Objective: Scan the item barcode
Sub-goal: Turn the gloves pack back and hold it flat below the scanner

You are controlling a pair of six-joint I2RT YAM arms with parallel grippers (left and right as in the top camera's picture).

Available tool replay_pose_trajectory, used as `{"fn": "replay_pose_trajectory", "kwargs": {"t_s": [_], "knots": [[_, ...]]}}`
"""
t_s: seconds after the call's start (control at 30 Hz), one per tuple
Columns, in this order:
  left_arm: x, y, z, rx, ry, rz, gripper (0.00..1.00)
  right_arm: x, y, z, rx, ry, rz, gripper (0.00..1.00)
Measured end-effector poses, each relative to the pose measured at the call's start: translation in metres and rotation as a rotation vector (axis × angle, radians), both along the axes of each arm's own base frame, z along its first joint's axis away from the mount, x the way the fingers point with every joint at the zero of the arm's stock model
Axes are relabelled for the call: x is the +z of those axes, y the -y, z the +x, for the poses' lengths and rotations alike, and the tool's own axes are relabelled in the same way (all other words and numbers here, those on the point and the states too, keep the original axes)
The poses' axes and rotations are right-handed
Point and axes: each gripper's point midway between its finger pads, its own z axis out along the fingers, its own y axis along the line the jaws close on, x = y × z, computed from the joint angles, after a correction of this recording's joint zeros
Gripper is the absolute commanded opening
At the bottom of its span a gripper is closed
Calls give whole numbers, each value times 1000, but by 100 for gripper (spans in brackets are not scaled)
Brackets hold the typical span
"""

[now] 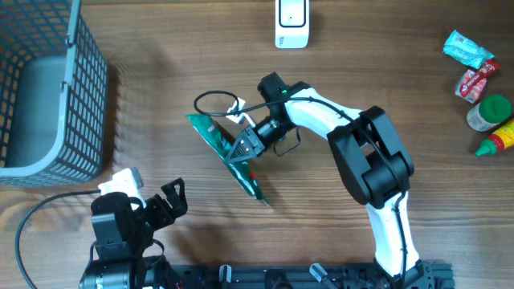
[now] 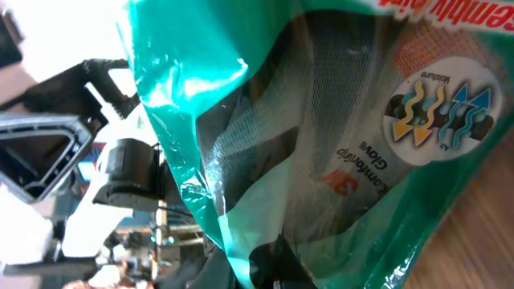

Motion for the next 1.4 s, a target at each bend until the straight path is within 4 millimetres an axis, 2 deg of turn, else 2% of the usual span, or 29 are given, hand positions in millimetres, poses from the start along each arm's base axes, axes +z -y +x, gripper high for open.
{"fn": "replay_pose_trajectory", "kwargs": {"t_s": [0.17, 0.3, 0.47, 0.53, 0.67, 0.8, 0.93, 1.07, 1.2, 1.27, 1.37, 1.4], "knots": [[0, 0, 0, 0, 0, 0, 100, -13, 17, 24, -92, -16, -101, 43], [0, 0, 0, 0, 0, 0, 100, -27, 48, 54, -205, -23, -205, 74], [0, 0, 0, 0, 0, 0, 100, -29, 78, 79, -305, -48, -231, 80], [0, 0, 0, 0, 0, 0, 100, -29, 83, 83, -321, -52, -232, 90], [0, 0, 0, 0, 0, 0, 100, -29, 84, 87, -335, -30, -258, 90], [0, 0, 0, 0, 0, 0, 100, -33, 87, 95, -382, -1, -345, 81], [0, 0, 0, 0, 0, 0, 100, -39, 94, 103, -442, -13, -435, 80], [0, 0, 0, 0, 0, 0, 100, -41, 111, 117, -537, 24, -575, 86], [0, 0, 0, 0, 0, 0, 100, -39, 119, 121, -557, 47, -632, 88], [0, 0, 0, 0, 0, 0, 100, -38, 125, 121, -567, 64, -662, 97], [0, 0, 0, 0, 0, 0, 100, -27, 135, 127, -599, 120, -706, 100], [0, 0, 0, 0, 0, 0, 100, -16, 142, 131, -628, 154, -727, 100]]}}
